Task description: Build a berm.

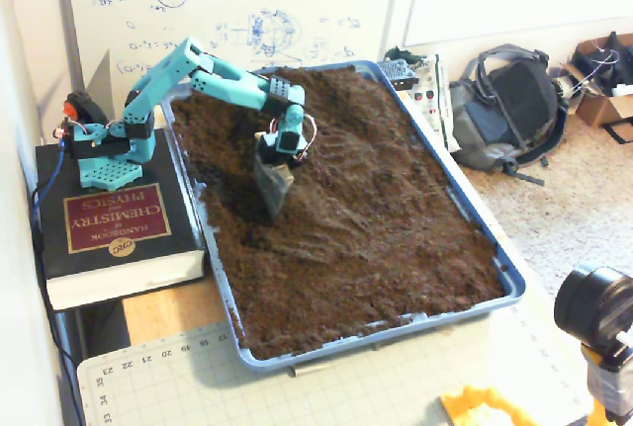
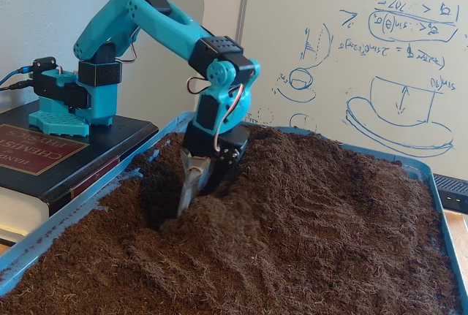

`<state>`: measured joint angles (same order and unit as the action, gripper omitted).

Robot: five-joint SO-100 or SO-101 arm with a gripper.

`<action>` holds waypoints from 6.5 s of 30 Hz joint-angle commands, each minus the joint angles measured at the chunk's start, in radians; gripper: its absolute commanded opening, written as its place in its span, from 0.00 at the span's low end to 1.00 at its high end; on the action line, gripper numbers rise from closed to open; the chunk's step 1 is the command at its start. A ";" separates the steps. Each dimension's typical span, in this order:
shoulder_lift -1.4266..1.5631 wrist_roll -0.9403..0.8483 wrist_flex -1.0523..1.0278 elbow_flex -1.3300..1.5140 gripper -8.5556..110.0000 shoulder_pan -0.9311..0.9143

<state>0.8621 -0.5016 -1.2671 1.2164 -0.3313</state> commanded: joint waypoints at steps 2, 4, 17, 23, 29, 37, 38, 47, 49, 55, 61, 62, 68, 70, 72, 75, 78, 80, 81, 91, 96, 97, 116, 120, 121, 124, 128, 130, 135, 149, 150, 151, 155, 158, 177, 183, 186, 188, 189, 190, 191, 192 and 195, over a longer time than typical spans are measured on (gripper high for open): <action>0.040 0.006 0.021 -0.140 0.08 0.020; 0.040 0.006 0.017 -0.155 0.08 0.028; 0.100 0.006 0.015 -0.155 0.08 0.052; 0.133 0.008 0.014 -0.149 0.08 0.060; 0.141 0.008 0.014 -0.155 0.08 0.060; 0.204 0.008 -0.012 -0.147 0.08 0.061; 0.213 0.008 -0.029 -0.147 0.08 0.061; 0.301 0.008 -0.187 -0.164 0.08 0.063; 0.328 0.009 -0.204 -0.164 0.08 0.074; 0.431 0.084 -0.206 -0.166 0.08 0.115; 0.514 0.298 -0.195 -0.169 0.08 0.212; 0.517 0.334 -0.178 -0.169 0.08 0.230; 0.505 0.517 0.094 -0.146 0.08 0.374; 0.463 0.563 0.181 -0.146 0.08 0.425; 0.417 0.609 0.265 -0.147 0.08 0.474; 0.365 0.658 0.347 -0.149 0.08 0.537; 0.322 0.689 0.396 -0.147 0.08 0.595; 0.293 0.695 0.414 -0.153 0.08 0.621; 0.278 0.695 0.423 -0.156 0.08 0.630; 0.135 0.675 0.638 -0.163 0.08 0.640; 0.087 0.635 0.713 -0.163 0.08 0.638; 0.081 0.617 0.719 -0.163 0.08 0.635; -0.031 0.566 0.801 -0.163 0.08 0.575; -0.061 0.566 0.798 -0.150 0.08 0.561; -0.066 0.566 0.793 -0.147 0.08 0.561; -0.077 0.566 0.790 -0.146 0.08 0.560; -0.080 0.568 0.787 -0.141 0.08 0.561; -0.078 0.568 0.787 -0.120 0.08 0.561; -0.046 0.568 0.787 -0.006 0.08 0.561; 0.160 0.583 0.787 0.264 0.08 0.592; 0.175 0.584 0.787 0.270 0.08 0.595; 0.192 0.584 0.787 0.275 0.08 0.595; 0.244 0.584 0.787 0.270 0.08 0.598; 0.278 0.584 0.787 0.265 0.08 0.597; 0.489 0.568 0.804 0.261 0.08 0.482; 0.419 0.578 0.939 0.216 0.08 0.391; 0.353 0.568 1.051 0.204 0.08 0.367; 0.308 0.568 1.106 0.193 0.08 0.354; 0.288 0.568 1.127 0.193 0.08 0.350; 0.270 0.568 1.144 0.193 0.08 0.345; 0.245 0.568 1.155 0.192 0.08 0.342; 0.225 0.566 1.161 0.192 0.08 0.336; 0.161 0.566 1.161 0.193 0.08 0.327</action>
<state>1.0094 0.0736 -0.1411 1.5002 0.0169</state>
